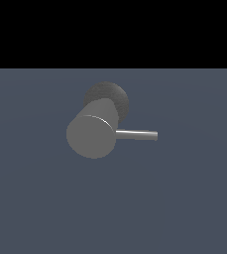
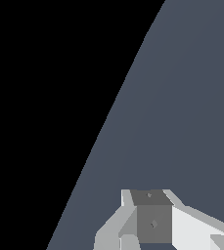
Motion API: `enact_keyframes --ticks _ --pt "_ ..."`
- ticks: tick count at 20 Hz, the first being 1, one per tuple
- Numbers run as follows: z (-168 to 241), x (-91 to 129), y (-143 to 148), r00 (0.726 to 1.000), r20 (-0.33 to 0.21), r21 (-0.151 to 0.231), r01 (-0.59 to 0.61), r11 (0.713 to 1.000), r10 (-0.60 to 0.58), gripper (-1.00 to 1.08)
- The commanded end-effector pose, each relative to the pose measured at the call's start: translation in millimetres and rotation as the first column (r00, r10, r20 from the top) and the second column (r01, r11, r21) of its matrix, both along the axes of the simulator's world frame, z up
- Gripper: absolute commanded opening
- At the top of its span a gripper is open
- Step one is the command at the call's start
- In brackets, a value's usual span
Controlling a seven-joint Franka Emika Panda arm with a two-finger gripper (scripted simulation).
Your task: Turn on the faucet by rotating a designated handle.
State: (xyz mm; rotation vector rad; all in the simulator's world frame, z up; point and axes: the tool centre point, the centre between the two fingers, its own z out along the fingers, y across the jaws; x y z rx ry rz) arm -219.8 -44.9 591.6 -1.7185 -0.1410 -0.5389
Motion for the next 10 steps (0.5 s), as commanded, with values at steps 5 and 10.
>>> enact_keyframes --ticks 5,10 --pt "3 14 -43 0.998 0.031 0.257 0.05 0.965 -0.06 -1.0" --pt "-5 28 -81 0.992 0.024 0.45 0.098 0.888 -0.121 -1.0"
